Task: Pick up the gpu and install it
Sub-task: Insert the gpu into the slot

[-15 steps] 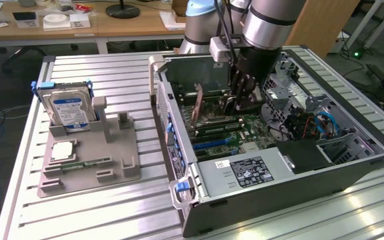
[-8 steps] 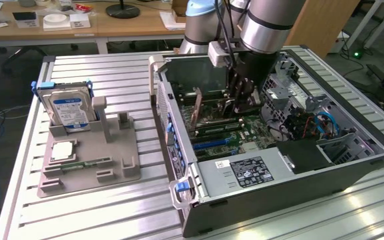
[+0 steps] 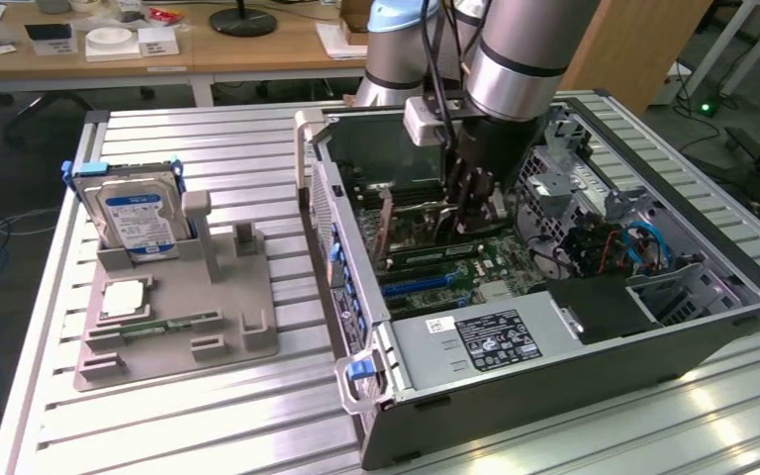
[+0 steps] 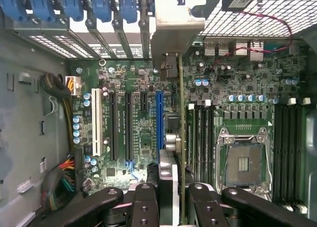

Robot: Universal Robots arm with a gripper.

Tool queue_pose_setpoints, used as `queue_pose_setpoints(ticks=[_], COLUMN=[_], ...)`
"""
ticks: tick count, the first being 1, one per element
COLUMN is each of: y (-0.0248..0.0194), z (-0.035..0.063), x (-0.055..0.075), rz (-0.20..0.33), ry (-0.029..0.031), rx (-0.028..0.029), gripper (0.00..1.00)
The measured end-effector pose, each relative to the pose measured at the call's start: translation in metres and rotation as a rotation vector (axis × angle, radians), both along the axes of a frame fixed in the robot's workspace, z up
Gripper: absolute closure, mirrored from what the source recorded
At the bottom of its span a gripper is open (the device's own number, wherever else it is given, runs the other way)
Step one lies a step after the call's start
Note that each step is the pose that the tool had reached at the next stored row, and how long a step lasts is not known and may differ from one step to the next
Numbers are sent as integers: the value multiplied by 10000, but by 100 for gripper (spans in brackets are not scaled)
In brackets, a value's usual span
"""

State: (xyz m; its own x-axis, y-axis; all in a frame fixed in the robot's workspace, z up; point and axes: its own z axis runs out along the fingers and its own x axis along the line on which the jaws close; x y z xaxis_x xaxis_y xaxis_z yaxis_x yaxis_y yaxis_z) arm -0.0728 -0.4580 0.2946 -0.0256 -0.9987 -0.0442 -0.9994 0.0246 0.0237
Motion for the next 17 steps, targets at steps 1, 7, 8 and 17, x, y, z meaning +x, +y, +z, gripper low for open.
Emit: queue_pose_setpoints(ticks=[1, 7, 8, 17], y=[0, 0, 0, -25], z=[-14, -58, -58, -152], x=[-5, -20, -20, -53], rz=[-2, 0, -1, -3], ry=[0, 2, 2, 0], rx=[0, -3, -3, 0], gripper=[72, 72, 72, 72])
